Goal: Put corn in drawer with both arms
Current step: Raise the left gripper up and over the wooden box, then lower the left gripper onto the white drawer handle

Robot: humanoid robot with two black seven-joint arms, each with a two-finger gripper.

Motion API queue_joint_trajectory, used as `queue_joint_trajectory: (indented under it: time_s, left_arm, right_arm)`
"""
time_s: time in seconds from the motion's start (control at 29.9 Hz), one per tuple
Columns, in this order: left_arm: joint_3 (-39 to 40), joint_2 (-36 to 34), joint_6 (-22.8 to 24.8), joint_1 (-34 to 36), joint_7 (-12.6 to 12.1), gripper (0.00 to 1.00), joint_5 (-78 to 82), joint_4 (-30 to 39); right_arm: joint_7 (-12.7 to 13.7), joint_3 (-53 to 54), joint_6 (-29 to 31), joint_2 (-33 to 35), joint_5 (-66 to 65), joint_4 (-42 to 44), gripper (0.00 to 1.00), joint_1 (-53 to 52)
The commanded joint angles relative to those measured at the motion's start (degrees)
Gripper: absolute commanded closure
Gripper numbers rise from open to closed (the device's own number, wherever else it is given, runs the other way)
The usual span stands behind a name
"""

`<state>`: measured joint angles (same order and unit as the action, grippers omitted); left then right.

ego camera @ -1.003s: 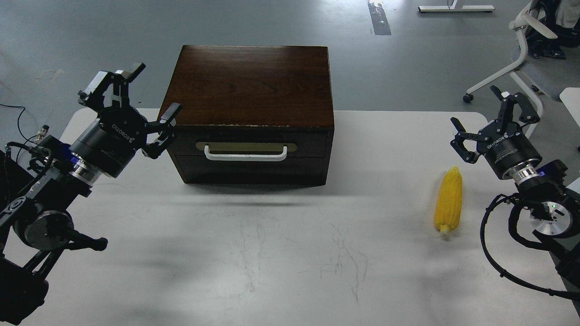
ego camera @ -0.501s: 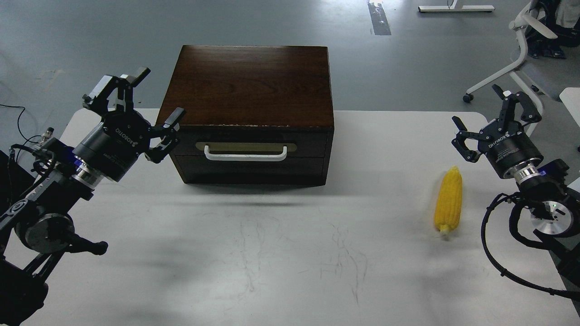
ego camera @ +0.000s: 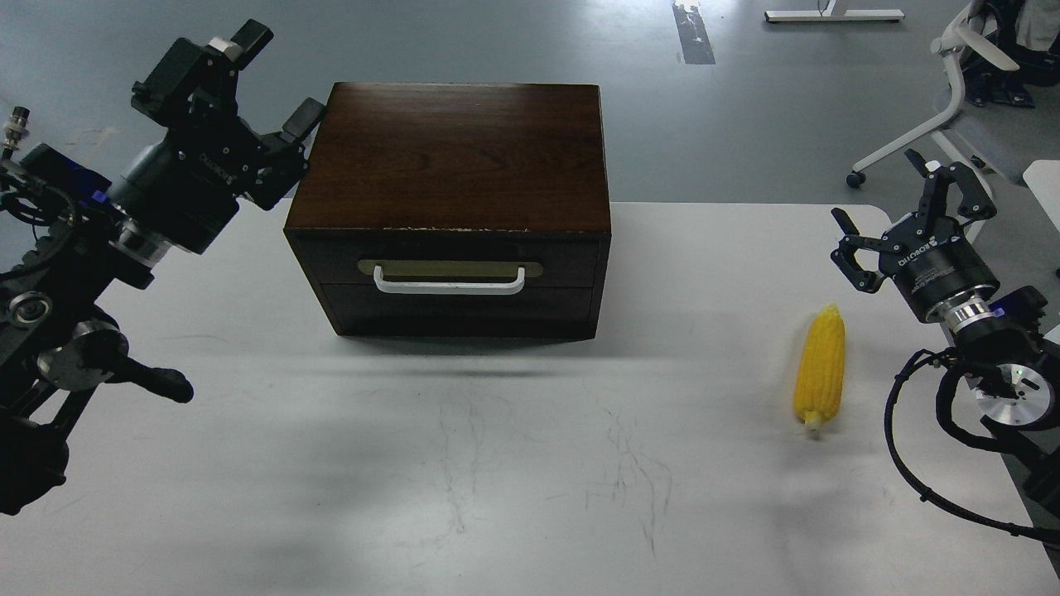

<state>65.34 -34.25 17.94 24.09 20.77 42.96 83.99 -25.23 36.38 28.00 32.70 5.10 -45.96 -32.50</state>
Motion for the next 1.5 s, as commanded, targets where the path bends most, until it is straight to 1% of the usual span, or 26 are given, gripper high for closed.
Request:
queue_joint_trajectory:
  time_s: [0.0, 0.03, 0.07, 0.13, 0.2, 0.23, 0.27, 0.33, 0.47, 0.53, 0.6, 0.74, 0.77, 0.8, 0.9, 0.94, 0.97, 1.1, 1.17, 1.2, 1.27, 1.3, 1.37, 1.47]
  left_arm:
    - [-0.13, -2.74, 2.53, 5.26, -0.11, 0.01, 0.72, -0.14]
    - [-0.74, -5.80, 7.07, 7.97, -0.20, 0.01, 0.81, -0.23]
    - [-1.44, -7.57, 10.06, 9.47, -0.38, 0.02, 0.90, -0.49]
    - [-5.47, -14.67, 10.06, 17.62, -0.38, 0.02, 5.70, -0.67]
    - [-8.02, -16.11, 10.06, 22.47, -0.12, 0.01, 10.19, -0.67]
    - [-10.47, -16.20, 10.06, 27.11, -0.03, 0.01, 14.57, -0.76]
    - [-11.28, -16.20, 10.06, 29.24, 0.06, 0.01, 16.61, -0.76]
    - [-12.87, -16.03, 10.06, 35.83, 0.15, 0.01, 22.41, -0.85]
    - [-14.62, -15.76, 10.06, 40.42, 0.15, 0.01, 27.08, -0.76]
    - [-17.43, -14.45, 10.06, 43.58, 0.15, 0.01, 29.46, -0.76]
    - [-22.07, -13.22, 10.06, 46.91, 0.24, 0.02, 31.65, -0.76]
    - [-28.76, -11.90, 10.06, 50.44, 0.41, 0.02, 35.87, -0.85]
    - [-31.56, -11.20, 10.06, 51.66, 1.19, 0.02, 37.54, -0.85]
    - [-34.20, -10.93, 10.06, 52.63, 2.60, 0.02, 39.29, -0.85]
    - [-37.65, -10.58, 10.06, 53.78, 5.15, 0.02, 42.99, -0.59]
    - [-39.22, -10.14, 10.06, 54.39, 6.90, 0.02, 45.52, -0.50]
    - [-40.28, -9.44, 10.06, 55.36, 7.23, 0.02, 48.86, -0.67]
    - [-43.62, -7.33, 10.06, 59.48, 7.23, 0.02, 60.47, -0.94]
    - [-51.76, -6.97, 10.06, 65.44, 7.23, 0.02, 65.22, -1.29]
    - [-54.42, -7.06, 10.06, 66.87, 7.23, 0.02, 65.15, -1.20]
    - [-64.85, -7.32, 10.06, 72.56, 7.23, 0.02, 65.06, -0.59]
    - [-64.90, -7.32, 10.06, 72.59, 7.23, 0.02, 65.06, -0.58]
    - [-74.17, -6.36, 10.06, 79.15, 7.23, 0.02, 65.41, -1.37]
    - [-82.02, -2.50, 10.06, 85.32, 7.23, 0.02, 67.08, -2.87]
  right_arm:
    - [0.01, 0.01, 0.00, 0.08, 0.00, 0.08, 0.00, -0.37]
    - [0.01, -0.08, 0.00, 0.08, 0.00, 0.08, 0.00, -0.37]
    - [0.01, -0.08, 0.00, 0.17, 0.00, 0.08, 0.00, -0.46]
    - [0.01, -0.08, 0.00, 0.17, -0.09, 0.08, 0.00, -0.54]
    - [0.01, -0.08, 0.00, 0.17, -0.09, 0.08, 0.00, -0.81]
    - [0.01, -0.08, 0.00, 0.17, -0.09, 0.08, 0.00, -0.90]
    - [0.01, -0.08, 0.00, 0.08, -0.09, 0.08, 0.00, -0.90]
    - [0.01, -0.17, 0.00, 0.08, -0.18, 0.08, 0.00, -1.16]
    - [0.01, -0.17, 0.00, 0.17, -0.26, 0.08, 0.00, -1.16]
    - [0.01, -0.17, 0.00, 0.26, -0.26, 0.08, 0.00, -1.16]
    - [0.01, -0.17, 0.00, 0.35, -0.26, 0.08, 0.00, -1.16]
    - [0.01, -0.17, 0.00, 0.35, -0.26, -0.01, 0.00, -1.16]
    - [0.01, -0.17, 0.00, 0.43, -0.26, -0.01, 0.00, -1.16]
    - [0.01, -0.17, 0.00, 0.78, -0.26, -0.01, 0.00, -1.16]
    - [0.01, -0.17, 0.00, 1.14, -0.26, -0.09, 0.00, -1.16]
    - [0.01, -0.17, 0.00, 1.23, -0.26, -0.09, 0.00, -1.16]
    - [0.01, -0.17, 0.00, 1.31, -0.26, -0.09, 0.00, -1.16]
    - [0.01, -0.08, 0.00, 1.49, -0.26, -0.09, 0.00, -1.16]
    - [0.01, 0.01, 0.00, 1.58, -0.26, -0.09, 0.00, -1.16]
    - [0.01, 0.10, 0.00, 1.66, -0.26, -0.09, 0.00, -1.16]
    - [-0.08, 0.18, 0.00, 1.67, -0.26, -0.01, 0.00, -1.16]
    - [-0.08, 0.18, 0.00, 1.67, -0.26, -0.01, 0.00, -1.16]
    - [-0.08, 0.18, 0.00, 1.75, -0.26, -0.01, 0.00, -1.16]
    - [-0.08, 0.27, 0.00, 1.75, -0.26, 0.08, 0.00, -1.16]
